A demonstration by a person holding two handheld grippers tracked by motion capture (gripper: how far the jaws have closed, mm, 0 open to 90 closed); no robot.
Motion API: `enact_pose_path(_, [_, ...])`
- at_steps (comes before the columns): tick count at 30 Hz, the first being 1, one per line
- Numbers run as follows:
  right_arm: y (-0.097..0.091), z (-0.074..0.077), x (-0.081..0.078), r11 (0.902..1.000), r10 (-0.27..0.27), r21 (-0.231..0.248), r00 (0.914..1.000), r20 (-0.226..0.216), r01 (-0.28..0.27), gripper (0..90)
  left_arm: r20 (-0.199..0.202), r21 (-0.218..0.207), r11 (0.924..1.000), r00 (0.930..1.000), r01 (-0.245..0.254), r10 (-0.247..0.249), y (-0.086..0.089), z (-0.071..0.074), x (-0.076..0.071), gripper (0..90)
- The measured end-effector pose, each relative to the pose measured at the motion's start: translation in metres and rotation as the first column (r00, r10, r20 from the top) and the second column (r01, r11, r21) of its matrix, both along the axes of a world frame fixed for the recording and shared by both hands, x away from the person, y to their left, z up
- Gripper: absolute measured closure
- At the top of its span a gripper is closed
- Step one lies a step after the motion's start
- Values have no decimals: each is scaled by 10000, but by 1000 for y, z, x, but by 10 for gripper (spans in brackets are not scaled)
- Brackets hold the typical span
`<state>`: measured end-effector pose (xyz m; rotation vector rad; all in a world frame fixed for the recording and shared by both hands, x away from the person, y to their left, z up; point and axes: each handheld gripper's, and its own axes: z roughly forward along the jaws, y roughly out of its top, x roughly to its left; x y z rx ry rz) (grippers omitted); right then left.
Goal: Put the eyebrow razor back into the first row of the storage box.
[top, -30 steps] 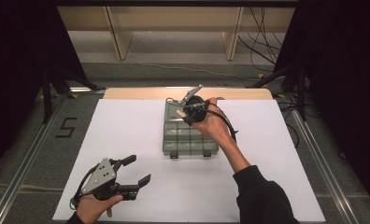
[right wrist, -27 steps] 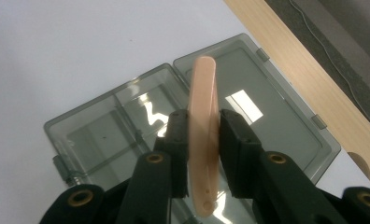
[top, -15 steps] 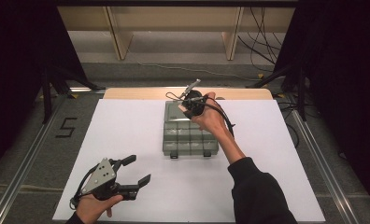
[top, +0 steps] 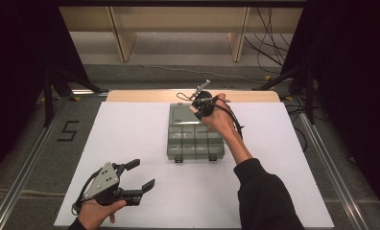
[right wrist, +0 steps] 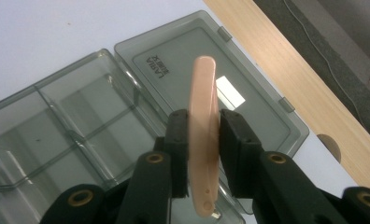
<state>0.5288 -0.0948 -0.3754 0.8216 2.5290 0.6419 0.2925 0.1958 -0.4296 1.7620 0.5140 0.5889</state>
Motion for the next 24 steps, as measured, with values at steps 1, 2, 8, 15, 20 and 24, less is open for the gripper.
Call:
enact_pose_path(1, [0, 0, 0, 10000, 0, 0, 10000, 0, 0, 741, 0, 0, 10000, 10000, 0, 0, 0, 0, 0, 191])
enact_pose_path(2, [-1, -3, 2, 9999, -87, -107, 10000, -26, 86, 741, 453, 295, 9993, 9987, -236, 223, 3, 2, 2, 191])
enact_pose_path(8, [-1, -7, 7, 9998, -145, -161, 9999, -77, 144, 741, -582, -488, 9987, 9982, -166, 138, -3, -2, -4, 191])
enact_pose_path(15, [1, -12, 12, 9996, -167, -247, 9998, -101, 164, 741, -664, -479, 9987, 9977, -153, 121, -3, -2, -4, 191])
enact_pose_path(20, [1, -15, 17, 9988, -265, -415, 9996, -97, 261, 741, 417, 292, 9995, 9991, -90, 78, 2, 1, 3, 190])
enact_pose_path(24, [2, -14, 19, 9985, -297, -470, 9995, -93, 292, 741, -553, -303, 9995, 9985, -42, 25, -3, -2, -3, 187])
